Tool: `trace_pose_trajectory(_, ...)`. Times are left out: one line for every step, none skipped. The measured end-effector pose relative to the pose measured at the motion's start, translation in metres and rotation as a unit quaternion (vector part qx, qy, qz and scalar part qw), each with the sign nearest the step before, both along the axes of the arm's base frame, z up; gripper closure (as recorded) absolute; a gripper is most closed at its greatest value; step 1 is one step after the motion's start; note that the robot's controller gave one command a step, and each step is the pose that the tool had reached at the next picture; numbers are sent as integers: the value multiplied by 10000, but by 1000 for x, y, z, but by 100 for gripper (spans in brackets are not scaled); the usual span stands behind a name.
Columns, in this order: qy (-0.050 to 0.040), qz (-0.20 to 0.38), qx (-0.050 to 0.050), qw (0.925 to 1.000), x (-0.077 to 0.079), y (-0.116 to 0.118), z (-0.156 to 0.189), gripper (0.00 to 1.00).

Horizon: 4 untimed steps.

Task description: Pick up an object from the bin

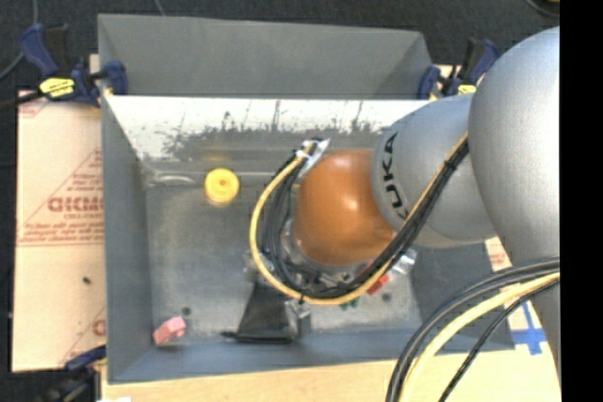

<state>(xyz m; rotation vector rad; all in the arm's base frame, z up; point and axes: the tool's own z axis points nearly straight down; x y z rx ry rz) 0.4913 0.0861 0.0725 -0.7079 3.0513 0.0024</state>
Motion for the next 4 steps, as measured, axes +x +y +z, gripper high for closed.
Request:
trace_pose_trajectory(-31,-372,13,9993,2,38,-2,100)
trace_pose_trajectory(-30,-378,14,9993,2,38,-2,100)
trace_pose_trajectory(-4,-546,4,9985,-6,40,79,100)
trace_pose_trajectory(-33,-861,19,9963,2,38,177,100)
